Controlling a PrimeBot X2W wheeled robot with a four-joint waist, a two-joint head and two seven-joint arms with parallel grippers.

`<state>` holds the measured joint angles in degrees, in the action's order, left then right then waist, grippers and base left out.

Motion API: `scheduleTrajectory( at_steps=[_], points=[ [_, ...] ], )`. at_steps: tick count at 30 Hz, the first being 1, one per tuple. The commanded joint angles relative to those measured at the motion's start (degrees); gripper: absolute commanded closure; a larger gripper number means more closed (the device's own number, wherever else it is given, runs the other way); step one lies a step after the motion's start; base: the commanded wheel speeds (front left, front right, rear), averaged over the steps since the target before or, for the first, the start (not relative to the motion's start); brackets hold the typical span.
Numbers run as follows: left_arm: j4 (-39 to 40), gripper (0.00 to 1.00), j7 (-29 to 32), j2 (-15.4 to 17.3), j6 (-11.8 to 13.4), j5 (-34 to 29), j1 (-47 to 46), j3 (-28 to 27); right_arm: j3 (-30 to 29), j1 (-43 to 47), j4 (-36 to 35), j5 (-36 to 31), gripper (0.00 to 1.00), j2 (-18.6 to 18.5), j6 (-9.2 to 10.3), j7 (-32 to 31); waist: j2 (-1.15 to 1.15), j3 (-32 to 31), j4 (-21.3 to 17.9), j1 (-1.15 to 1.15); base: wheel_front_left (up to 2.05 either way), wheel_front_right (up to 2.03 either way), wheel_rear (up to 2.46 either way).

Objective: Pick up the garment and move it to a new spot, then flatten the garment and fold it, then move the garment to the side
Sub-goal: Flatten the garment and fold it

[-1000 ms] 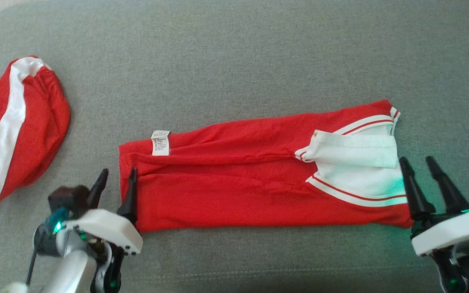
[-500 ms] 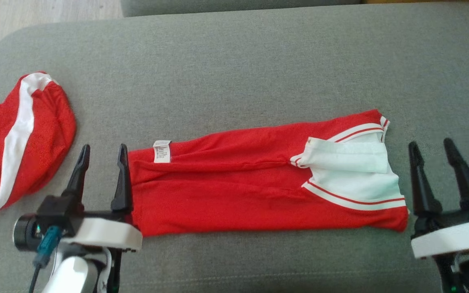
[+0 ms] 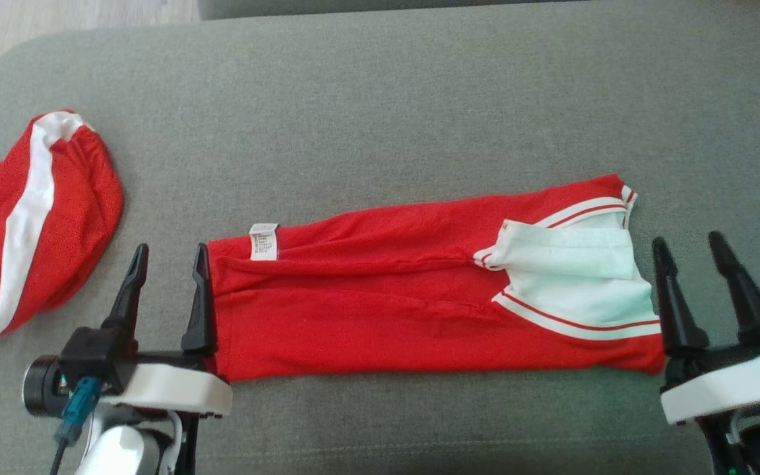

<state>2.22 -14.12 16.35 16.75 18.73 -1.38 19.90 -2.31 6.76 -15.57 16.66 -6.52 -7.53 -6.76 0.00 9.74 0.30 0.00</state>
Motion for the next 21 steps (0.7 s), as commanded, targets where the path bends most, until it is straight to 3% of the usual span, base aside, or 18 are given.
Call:
scheduleTrajectory(
  at_steps=[1, 13, 21],
  points=[
    [2.22, 0.0, -0.05, 1.51, 0.65, -0.67, -2.3, -1.81, 1.44, -0.91, -1.46, 0.29, 0.0, -1.63, 0.04, -0.73, 0.0, 0.43, 0.14, 0.0, 0.0, 0.0, 0.0],
    [2.43, 0.0, -0.53, -0.62, -1.02, -1.53, -8.5, -0.02, 0.65, -8.32, 14.32, 5.74, 0.0, -8.3, 0.04, -6.87, 0.0, 7.96, 4.47, 0.0, 0.0, 0.0, 0.0],
    [1.03, 0.0, -0.83, -2.46, -2.49, -2.49, -11.92, 0.22, -0.79, -11.5, 20.92, 8.6, 0.0, -9.48, 0.04, -19.45, 0.0, 10.26, 6.82, 0.0, 0.0, 0.0, 0.0]
  ],
)
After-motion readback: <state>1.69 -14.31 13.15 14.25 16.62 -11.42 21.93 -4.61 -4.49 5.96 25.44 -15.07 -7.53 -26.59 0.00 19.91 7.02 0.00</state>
